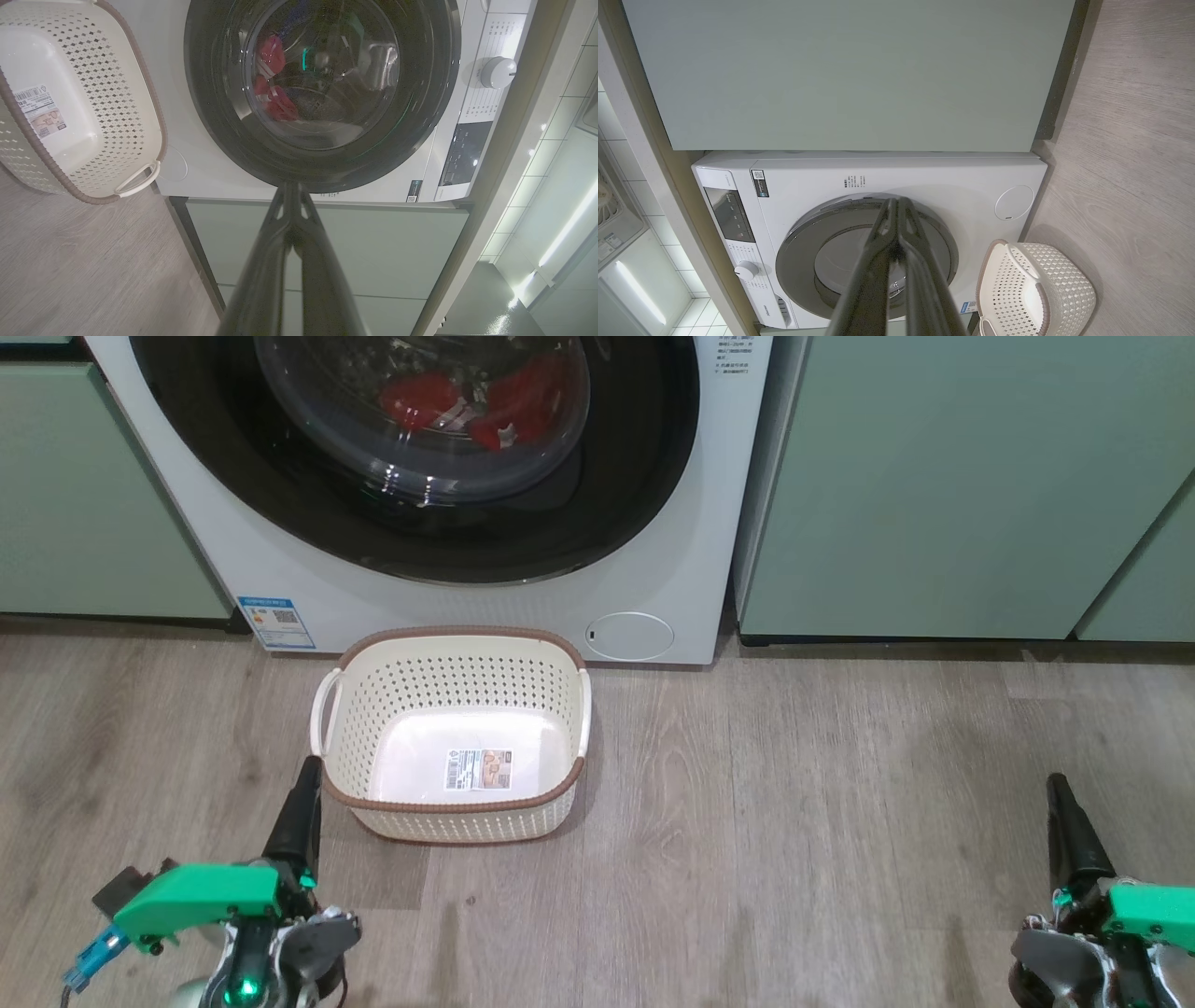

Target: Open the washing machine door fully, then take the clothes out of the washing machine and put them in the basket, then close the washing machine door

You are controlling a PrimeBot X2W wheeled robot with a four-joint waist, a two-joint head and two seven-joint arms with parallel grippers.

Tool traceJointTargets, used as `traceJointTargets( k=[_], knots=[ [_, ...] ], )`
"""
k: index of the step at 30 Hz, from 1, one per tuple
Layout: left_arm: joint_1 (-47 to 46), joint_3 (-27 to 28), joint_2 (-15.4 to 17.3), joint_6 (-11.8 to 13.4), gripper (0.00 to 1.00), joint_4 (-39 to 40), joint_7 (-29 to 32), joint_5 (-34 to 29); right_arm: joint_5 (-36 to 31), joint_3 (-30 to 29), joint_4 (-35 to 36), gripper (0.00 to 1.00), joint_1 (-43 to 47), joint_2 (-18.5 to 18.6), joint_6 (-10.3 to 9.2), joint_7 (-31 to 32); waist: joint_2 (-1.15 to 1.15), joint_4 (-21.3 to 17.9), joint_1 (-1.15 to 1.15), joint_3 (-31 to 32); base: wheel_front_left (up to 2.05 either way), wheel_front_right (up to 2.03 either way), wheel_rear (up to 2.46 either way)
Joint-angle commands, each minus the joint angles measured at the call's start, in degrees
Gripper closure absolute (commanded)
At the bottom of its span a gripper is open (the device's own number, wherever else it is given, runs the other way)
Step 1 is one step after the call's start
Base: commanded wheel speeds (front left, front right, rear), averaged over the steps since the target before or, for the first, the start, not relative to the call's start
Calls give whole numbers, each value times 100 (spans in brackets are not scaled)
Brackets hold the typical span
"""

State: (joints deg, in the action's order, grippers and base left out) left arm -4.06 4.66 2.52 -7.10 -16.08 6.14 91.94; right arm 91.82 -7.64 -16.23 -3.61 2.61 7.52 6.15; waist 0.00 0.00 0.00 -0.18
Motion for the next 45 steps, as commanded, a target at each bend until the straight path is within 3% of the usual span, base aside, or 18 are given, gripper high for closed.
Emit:
traceJointTargets(
  k=[1, 24, 25, 26, 27, 28, 45],
  knots=[
    [-213, 183, 36, -39, 100, 205, 33, 25, 37, 115, 221, 100, -257, 27, -3, 32, 0, 0, 0, 0, 0, 0, 0],
    [-213, 183, 36, -39, 100, 205, 33, 25, 37, 115, 221, 100, -257, 27, -3, 32, 0, 0, 0, 0, 0, 0, 0],
    [0, 0, 0, 0, 0, 1, -1, -1, 0, 1, 1, 0, -1, 0, 0, 0, 0, 0, 0, 0, 0, 0, 0],
    [8, -2, -1, 4, 0, -39, -4, -3, 0, 4, -41, 0, 5, -1, 2, -3, 0, 0, 0, 0, 0, 0, 0],
    [40, -7, -8, 5, 100, -111, -6, -4, 0, 11, -117, 100, 30, -8, 1, -5, 0, 0, 0, -1, 0, 0, 0],
    [97, -9, -15, 7, 0, -200, -6, -5, 0, 13, -211, 0, 72, -20, 1, -6, 0, 0, 0, -1, 0, 0, 0],
    [209, -39, -31, 1, 0, -295, -254, -491, -377, 225, -248, 0, 121, -49, 1, -254, 0, 10, 0, -13, 0, 0, 0]
  ],
)
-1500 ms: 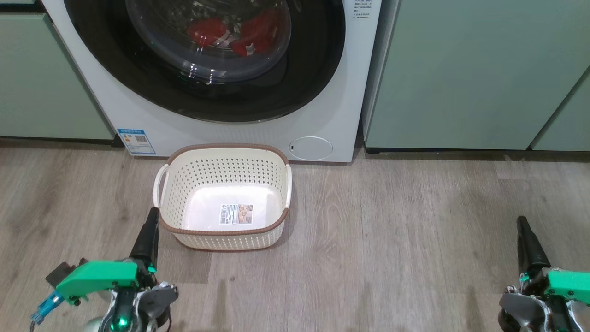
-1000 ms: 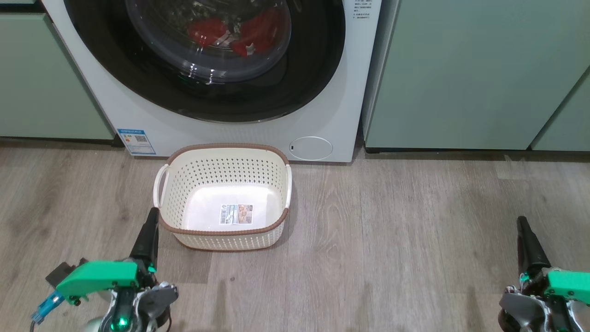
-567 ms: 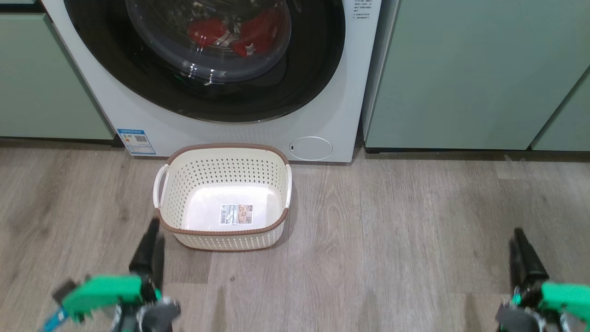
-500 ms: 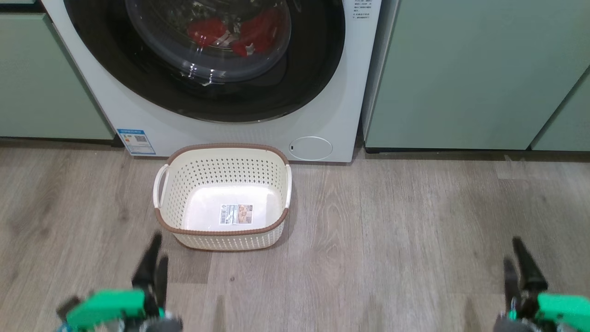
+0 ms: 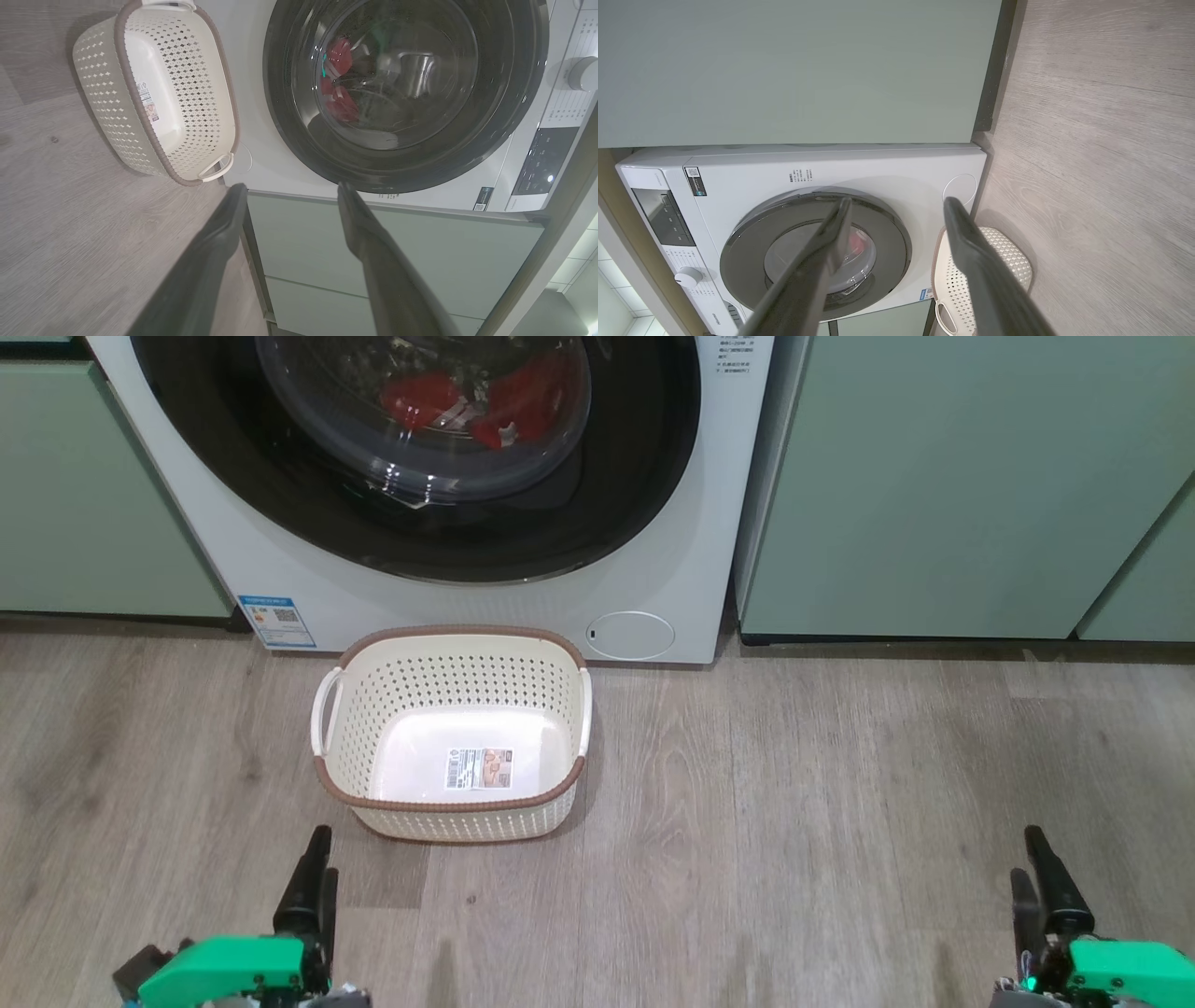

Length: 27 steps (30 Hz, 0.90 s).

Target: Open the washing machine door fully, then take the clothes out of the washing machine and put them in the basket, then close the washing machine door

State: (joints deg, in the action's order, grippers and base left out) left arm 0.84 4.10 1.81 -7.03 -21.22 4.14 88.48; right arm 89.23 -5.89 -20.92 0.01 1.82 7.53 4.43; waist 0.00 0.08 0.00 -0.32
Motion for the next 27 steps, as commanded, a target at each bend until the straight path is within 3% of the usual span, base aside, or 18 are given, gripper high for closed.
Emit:
traceJointTargets(
  k=[1, 14, 27],
  knots=[
    [-285, 23, 41, -7, 0, 235, -71, -210, -178, 66, 235, 0, -247, 31, -1, -100, 0, 3, 0, 1, 0, 0, 0],
    [-342, 37, 48, 13, 0, 446, -273, -1109, -1102, 208, 456, 0, -315, 39, -1, -302, 0, 32, 0, 8, 0, 0, 0],
    [-393, -164, 56, 232, 0, 681, -493, -2400, -2304, 381, 656, 0, -371, 48, -1, -522, 0, 97, 0, 10, 0, 0, 0]
  ],
)
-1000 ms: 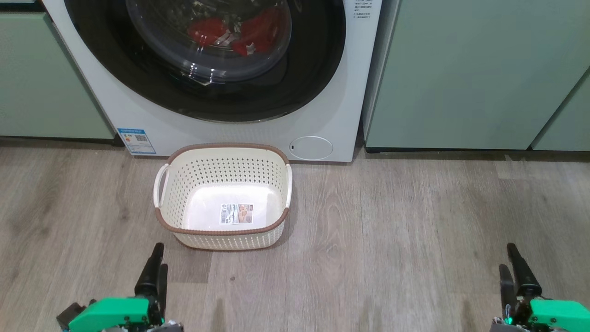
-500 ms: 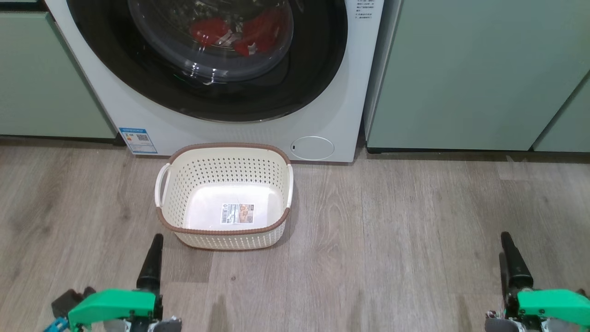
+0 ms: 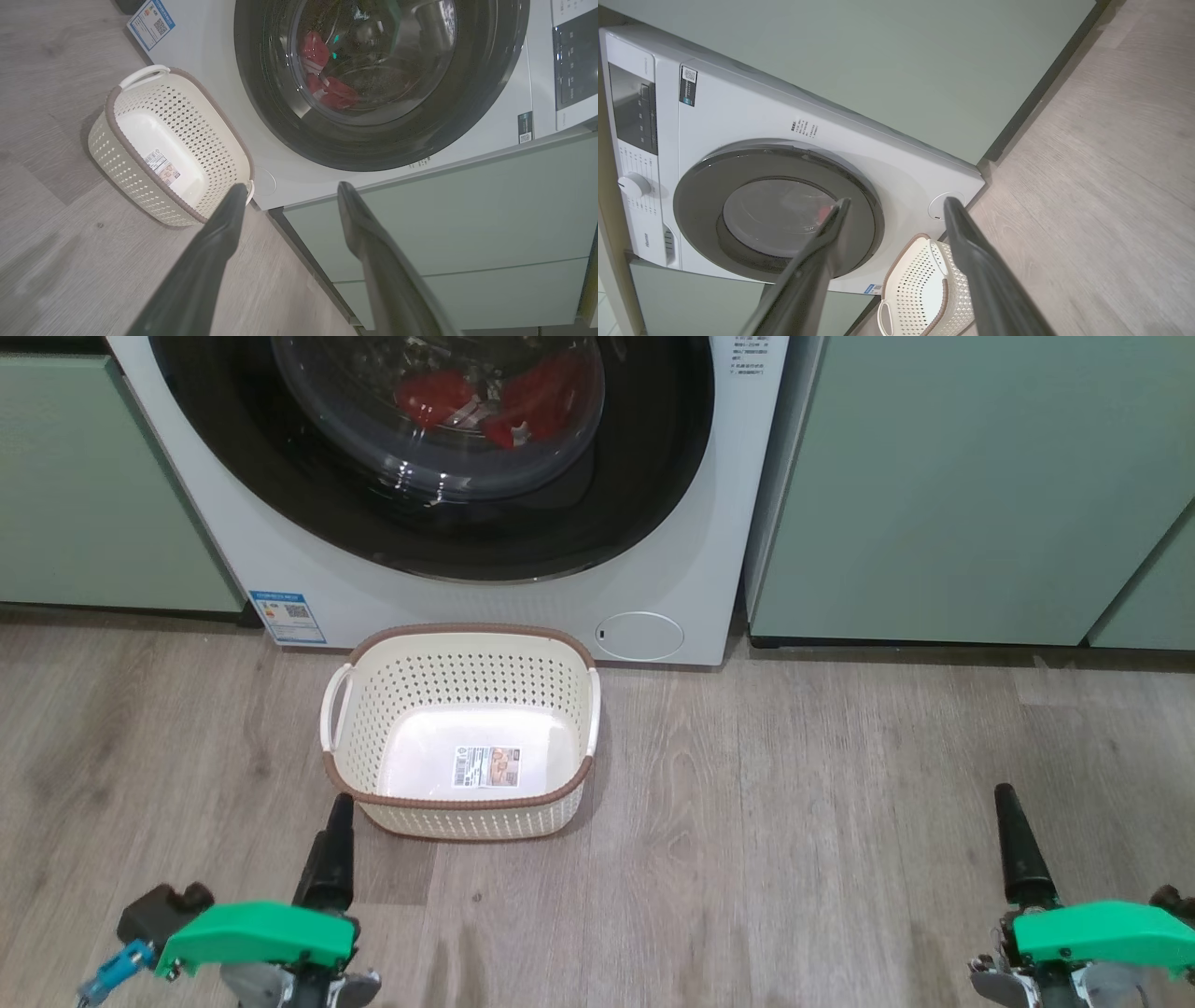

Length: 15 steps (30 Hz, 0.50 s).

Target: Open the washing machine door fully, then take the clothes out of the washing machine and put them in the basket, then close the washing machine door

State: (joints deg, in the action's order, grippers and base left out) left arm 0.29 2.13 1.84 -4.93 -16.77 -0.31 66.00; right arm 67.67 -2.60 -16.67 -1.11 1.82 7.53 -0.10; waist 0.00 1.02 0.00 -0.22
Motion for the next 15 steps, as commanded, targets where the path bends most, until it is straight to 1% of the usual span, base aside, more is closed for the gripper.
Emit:
traceJointTargets(
  k=[1, 15],
  knots=[
    [-344, 20, 53, 42, 0, 251, -65, -250, -255, 59, 241, 0, -263, 49, -1, -85, 0, 5, 0, 0, 0, 0, 0],
    [-406, -158, 62, 241, 0, 387, -301, -1461, -1561, 177, 377, 0, -301, 58, -2, -321, 0, 19, 0, 11, 0, 0, 0]
  ],
)
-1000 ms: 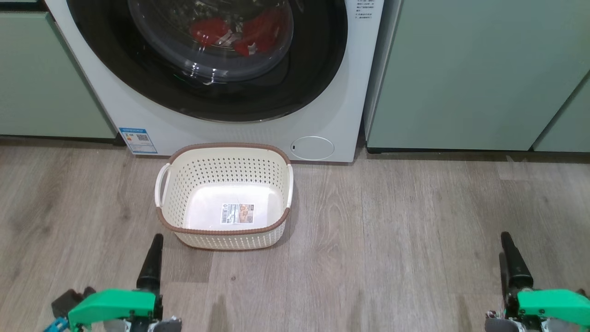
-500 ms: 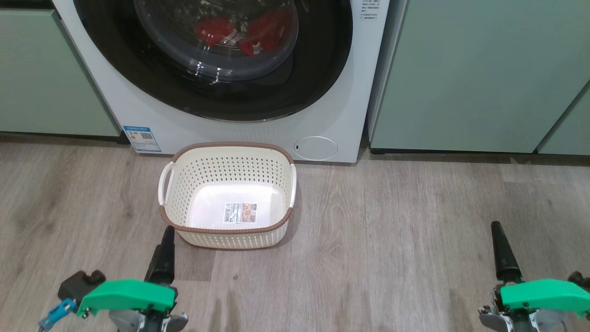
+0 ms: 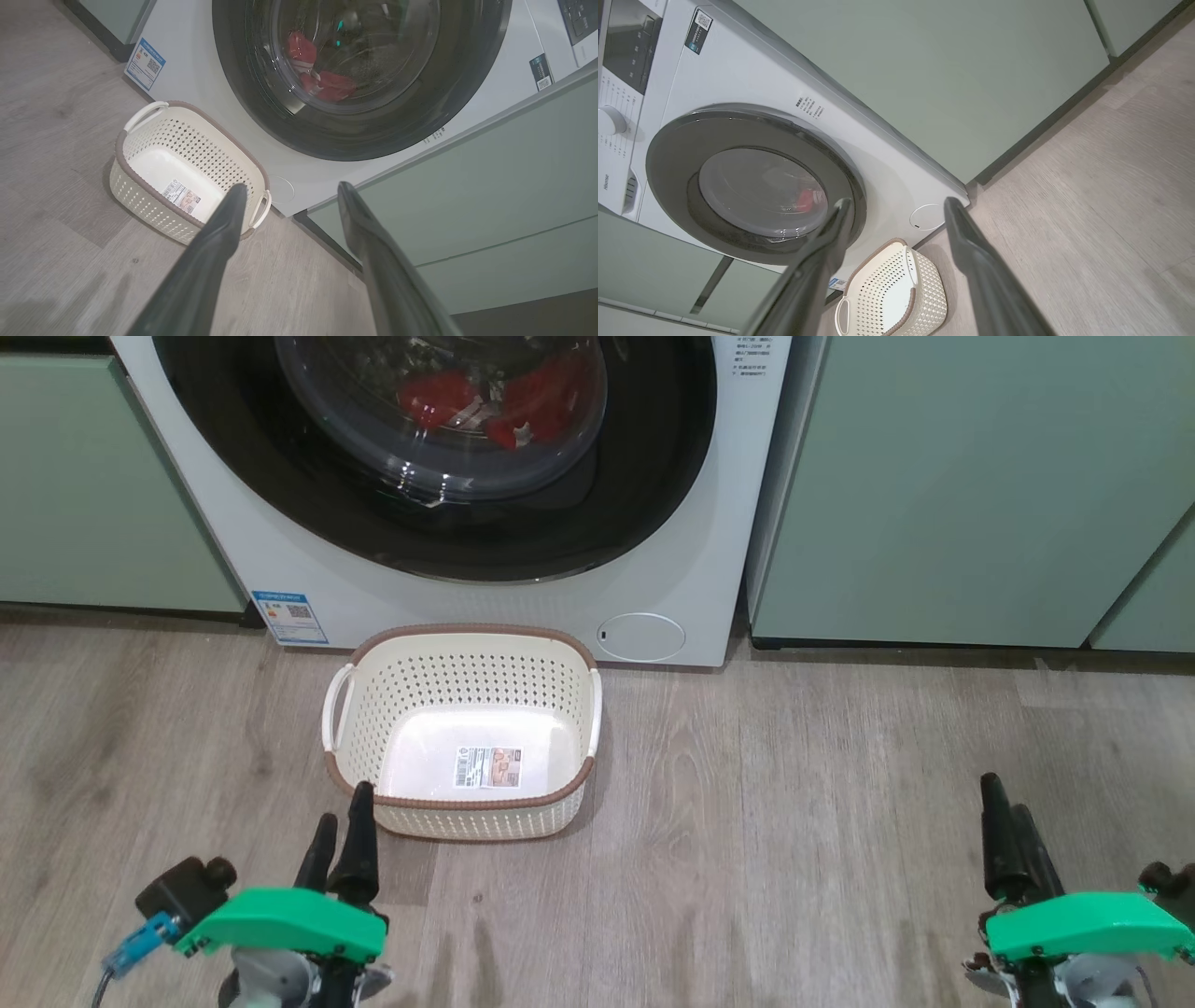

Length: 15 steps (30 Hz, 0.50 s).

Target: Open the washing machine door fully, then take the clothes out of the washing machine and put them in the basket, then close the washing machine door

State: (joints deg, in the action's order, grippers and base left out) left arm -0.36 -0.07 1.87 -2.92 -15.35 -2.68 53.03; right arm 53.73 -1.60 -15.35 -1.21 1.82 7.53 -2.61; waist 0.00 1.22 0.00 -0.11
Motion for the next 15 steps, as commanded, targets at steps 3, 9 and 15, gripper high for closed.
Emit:
traceJointTargets(
  k=[3, 9, 15],
  knots=[
    [-361, 39, 60, 73, 0, 268, -115, -392, -425, 104, 274, 0, -299, 60, -2, -121, 0, 1, 0, 0, 0, 0, 0],
    [-392, -6, 64, 143, 0, 308, -217, -851, -904, 133, 316, 0, -324, 64, -2, -223, 0, 5, 0, 1, 0, 0, 0],
    [-412, -51, 81, 212, 0, 334, -301, -1246, -1295, 152, 365, 0, -344, 68, -2, -307, 0, 6, 0, 8, 0, 0, 0]
  ],
)
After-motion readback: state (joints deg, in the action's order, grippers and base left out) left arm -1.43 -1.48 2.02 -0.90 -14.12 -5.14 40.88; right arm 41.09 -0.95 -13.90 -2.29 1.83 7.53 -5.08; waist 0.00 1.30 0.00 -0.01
